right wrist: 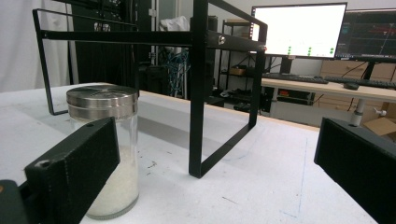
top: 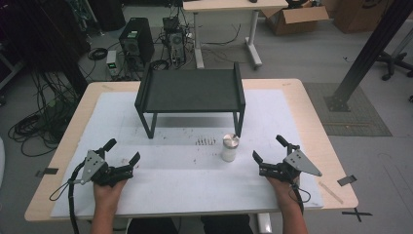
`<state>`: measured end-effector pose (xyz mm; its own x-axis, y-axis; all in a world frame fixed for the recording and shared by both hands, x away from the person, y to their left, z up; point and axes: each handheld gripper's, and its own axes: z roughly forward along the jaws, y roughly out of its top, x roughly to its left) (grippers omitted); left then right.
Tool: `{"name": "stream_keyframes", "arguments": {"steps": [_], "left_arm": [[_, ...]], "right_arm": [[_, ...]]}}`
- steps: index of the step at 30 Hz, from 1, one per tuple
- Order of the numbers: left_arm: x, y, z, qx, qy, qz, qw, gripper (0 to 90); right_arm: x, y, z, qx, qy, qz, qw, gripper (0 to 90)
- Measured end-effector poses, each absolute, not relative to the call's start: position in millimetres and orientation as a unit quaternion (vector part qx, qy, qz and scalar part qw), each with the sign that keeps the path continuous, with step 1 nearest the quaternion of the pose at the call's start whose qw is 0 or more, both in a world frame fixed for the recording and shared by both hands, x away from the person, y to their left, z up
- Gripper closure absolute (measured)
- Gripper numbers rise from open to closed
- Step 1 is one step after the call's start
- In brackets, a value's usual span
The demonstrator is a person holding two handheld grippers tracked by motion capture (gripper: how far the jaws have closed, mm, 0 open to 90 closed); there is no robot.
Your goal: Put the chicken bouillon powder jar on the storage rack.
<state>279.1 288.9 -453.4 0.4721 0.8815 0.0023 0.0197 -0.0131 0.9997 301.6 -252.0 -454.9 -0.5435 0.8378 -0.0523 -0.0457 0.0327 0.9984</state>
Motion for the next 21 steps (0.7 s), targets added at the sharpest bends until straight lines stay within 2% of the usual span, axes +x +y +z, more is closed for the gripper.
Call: {"name": "stream_keyframes", "arguments": {"steps": [12,21], "left_arm": [[279.3,288.9,-453.2,0.614,0.368,0.359,0.599,0.2],[279.2,288.7,-453.3,0.614,0.367,0.36,0.599,0.2]], "right_arm": [[303.6,-252.7,-454.4,0.323,0.624,0.619,0.35,0.0],[307.3,-255.5,-453.2,0.319,0.631,0.63,0.319,0.0]]}}
